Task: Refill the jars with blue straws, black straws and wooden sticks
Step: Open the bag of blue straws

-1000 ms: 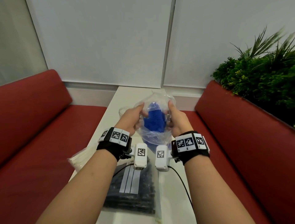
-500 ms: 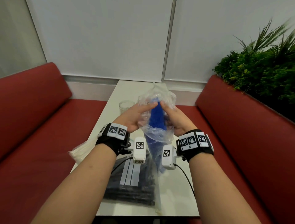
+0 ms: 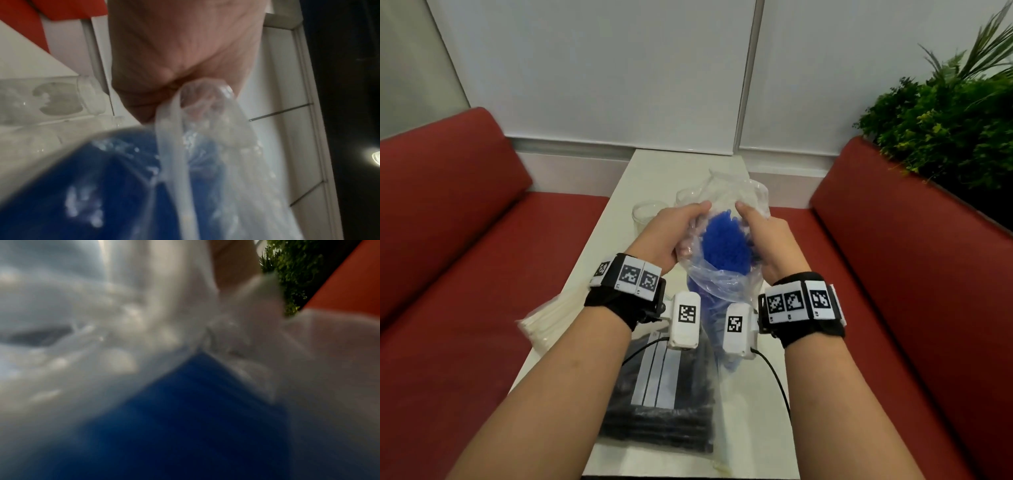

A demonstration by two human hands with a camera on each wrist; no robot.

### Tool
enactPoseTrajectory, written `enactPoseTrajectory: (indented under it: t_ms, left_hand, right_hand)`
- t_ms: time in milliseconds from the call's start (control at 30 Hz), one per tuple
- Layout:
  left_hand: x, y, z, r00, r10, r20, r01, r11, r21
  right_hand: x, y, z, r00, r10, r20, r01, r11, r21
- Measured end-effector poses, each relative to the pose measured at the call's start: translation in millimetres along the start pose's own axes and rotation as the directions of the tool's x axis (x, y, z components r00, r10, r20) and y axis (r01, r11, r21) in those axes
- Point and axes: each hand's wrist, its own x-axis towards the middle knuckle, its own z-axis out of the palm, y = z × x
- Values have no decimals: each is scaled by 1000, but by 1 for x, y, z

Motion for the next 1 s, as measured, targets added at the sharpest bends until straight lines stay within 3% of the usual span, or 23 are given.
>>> enactPoseTrajectory:
  t_ms: [100,200,367,433,567,633,700,767,900,1000]
  left_hand:
    - [11,4,3,992,-111,58,118,984,-135]
    - [18,7,7,990,-136,39,141,937,-320]
    - [29,-12,13,996,-26,84,67,843,-534]
    - [30,-26,13,991,19,132,57,831,-554]
    - [20,-44,4,991,60,119,-9,920,-392]
    - [9,-42,-1,998,17,61,-9,990,-143]
    - [-2,-36,-6,996,-85,25,78,977,200]
    - [-10,-31,-6,985,-158,63,130,937,326]
    - [-17,-28,0,991,-79,111,68,993,101]
    - [-17,-35,-3,995,-62,79,75,983,-169]
  right_hand:
    - [12,-5,-1,996,65,65,-66,998,13]
    - [20,-6,-9,997,43,65,-45,999,17]
    - [32,16,-20,996,69,55,-59,984,-166]
    - [34,27,-20,993,111,39,-104,984,-146]
    - [20,45,-19,983,154,-102,-156,988,-10]
    - [13,49,-18,971,151,-184,-132,985,109]
    - [8,50,-17,966,125,-227,-83,979,188]
    - [0,50,-15,976,113,-188,-78,979,187]
    - [-13,45,-18,992,121,34,-124,983,139]
    - [-14,45,-30,974,96,205,-145,961,237]
